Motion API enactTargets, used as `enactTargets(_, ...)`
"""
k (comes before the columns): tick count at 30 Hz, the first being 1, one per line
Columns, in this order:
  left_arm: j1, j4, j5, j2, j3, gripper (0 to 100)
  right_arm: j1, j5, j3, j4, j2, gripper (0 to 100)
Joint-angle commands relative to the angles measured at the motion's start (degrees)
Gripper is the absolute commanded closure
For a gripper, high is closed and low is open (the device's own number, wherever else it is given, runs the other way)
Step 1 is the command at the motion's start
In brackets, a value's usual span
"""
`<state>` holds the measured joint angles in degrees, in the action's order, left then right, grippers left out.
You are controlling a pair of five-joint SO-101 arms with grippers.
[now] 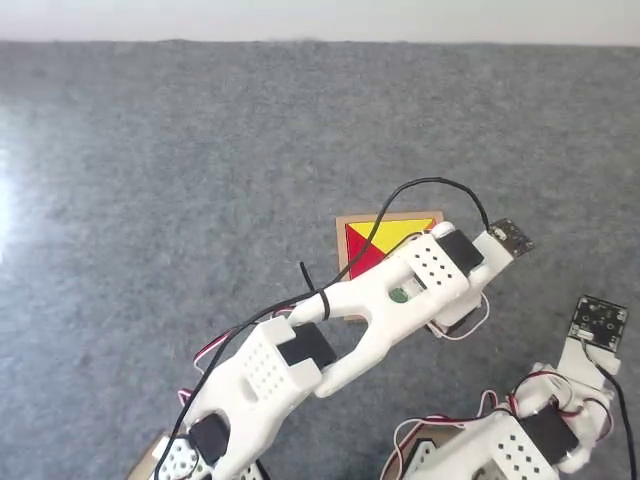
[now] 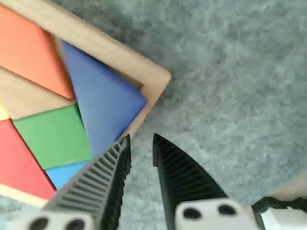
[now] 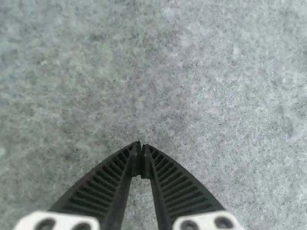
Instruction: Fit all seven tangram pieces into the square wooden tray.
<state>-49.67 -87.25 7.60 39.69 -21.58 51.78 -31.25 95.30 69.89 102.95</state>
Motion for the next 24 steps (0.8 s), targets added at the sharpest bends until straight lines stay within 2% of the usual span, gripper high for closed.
enactTargets(1, 0.97, 0.97, -1.76, -3.6, -1.8, 92, 0.31, 0.35, 0.79, -1.54, 1.01, 99.2)
enactTargets(7, 6.33, 1.14, -2.37, -3.52, -4.44, 92, 0.31, 0.35, 0.79, -1.54, 1.01, 99.2)
enactTargets(16, 7.82, 2.02, -4.04, -7.3, -5.93, 92, 0.31, 0.35, 0.88, -1.54, 1.01, 99.2)
enactTargets(20, 12.4, 2.37, 0.0, -14.24, -4.0, 92, 0.22, 0.35, 0.88, -1.54, 1.01, 99.2)
enactTargets(24, 19.6, 6.07, 0.26, -23.12, 4.0, 92, -1.1, 0.35, 0.88, -1.54, 1.01, 99.2)
